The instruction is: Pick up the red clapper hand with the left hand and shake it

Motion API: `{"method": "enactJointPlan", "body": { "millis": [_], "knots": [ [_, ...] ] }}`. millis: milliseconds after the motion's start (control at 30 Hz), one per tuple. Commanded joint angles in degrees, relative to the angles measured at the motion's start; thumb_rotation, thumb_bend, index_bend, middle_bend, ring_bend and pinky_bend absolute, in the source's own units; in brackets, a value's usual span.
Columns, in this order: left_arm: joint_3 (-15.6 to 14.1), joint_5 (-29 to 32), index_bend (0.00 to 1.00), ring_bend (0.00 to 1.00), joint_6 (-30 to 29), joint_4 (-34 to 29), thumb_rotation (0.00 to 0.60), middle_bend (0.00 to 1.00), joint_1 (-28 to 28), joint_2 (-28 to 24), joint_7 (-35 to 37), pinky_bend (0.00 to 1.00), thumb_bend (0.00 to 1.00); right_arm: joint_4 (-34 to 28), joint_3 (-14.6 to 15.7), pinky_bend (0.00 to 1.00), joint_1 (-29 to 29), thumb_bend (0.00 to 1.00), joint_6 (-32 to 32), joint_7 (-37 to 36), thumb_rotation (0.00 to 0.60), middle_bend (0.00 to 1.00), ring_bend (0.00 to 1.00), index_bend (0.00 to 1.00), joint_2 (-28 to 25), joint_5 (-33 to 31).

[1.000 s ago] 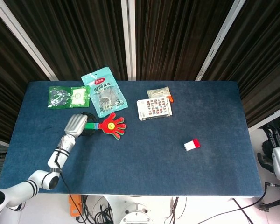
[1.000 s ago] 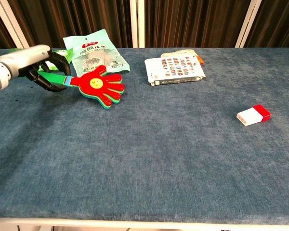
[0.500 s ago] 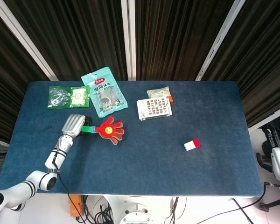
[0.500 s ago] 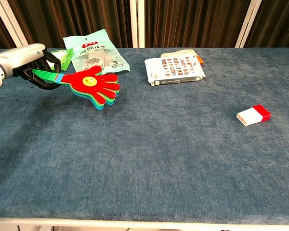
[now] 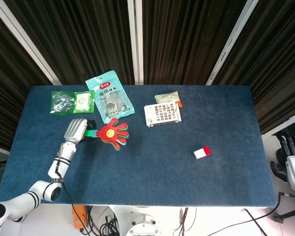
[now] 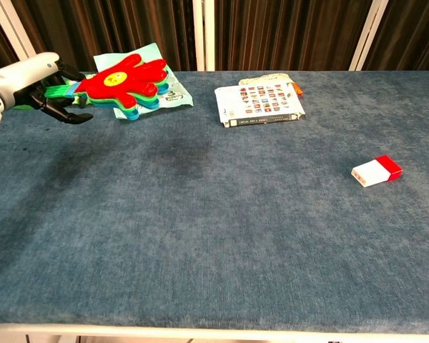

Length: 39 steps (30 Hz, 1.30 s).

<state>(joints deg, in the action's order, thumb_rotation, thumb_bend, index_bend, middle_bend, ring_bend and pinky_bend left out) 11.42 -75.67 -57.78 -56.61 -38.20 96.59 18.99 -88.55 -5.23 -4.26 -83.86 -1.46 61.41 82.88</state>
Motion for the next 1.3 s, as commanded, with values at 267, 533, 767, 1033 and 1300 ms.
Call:
{"method": "enactJointPlan", "body": {
  "millis": [267, 533, 767, 1033, 1300],
  "knots": [
    [0.09, -0.66, 1.0, 1.0, 3.57, -3.0, 0.6, 1.0, -0.11, -2.77, 9.13, 1.0, 0.24, -0.32, -0.06, 0.0, 0.12, 0.33, -0.27, 0.39, 0.6, 0.0, 0.0, 0.0, -0.02, -0.04],
    [-0.29, -1.24, 1.0, 1.0, 5.36, -5.45, 0.6, 1.0, -0.33, -5.16, 12.59, 1.0, 0.45, -0.43, -0.11, 0.0, 0.13, 0.33, -0.32, 0.37, 0.6, 0.0, 0.0, 0.0, -0.09, -0.04],
    [5.35, -0.31, 1.0, 1.0, 4.86, -13.21, 0.6, 1.0, 1.42, -9.11, 40.26, 1.0, 0.55, -0.49, -0.13, 0.0, 0.14, 0.33, -0.22, 0.25, 0.6, 0.0, 0.0, 0.0, -0.25, -0.12],
    [5.97, -4.54, 1.0, 1.0, 1.64, -14.05, 0.6, 1.0, 1.91, -12.99, 50.93, 1.0, 0.59, -0.89, -0.12, 0.0, -0.12, 0.33, 0.11, 0.79, 0.6, 0.0, 0.0, 0.0, -0.18, -0.02],
    [-1.08, -13.25, 1.0, 1.0, -4.79, -1.14, 0.6, 1.0, 0.04, -8.83, 11.47, 1.0, 0.6, -1.29, -0.07, 0.0, -0.05, 0.33, -0.09, 1.3, 0.6, 0.0, 0.0, 0.0, -0.26, 0.05]
  ]
}}
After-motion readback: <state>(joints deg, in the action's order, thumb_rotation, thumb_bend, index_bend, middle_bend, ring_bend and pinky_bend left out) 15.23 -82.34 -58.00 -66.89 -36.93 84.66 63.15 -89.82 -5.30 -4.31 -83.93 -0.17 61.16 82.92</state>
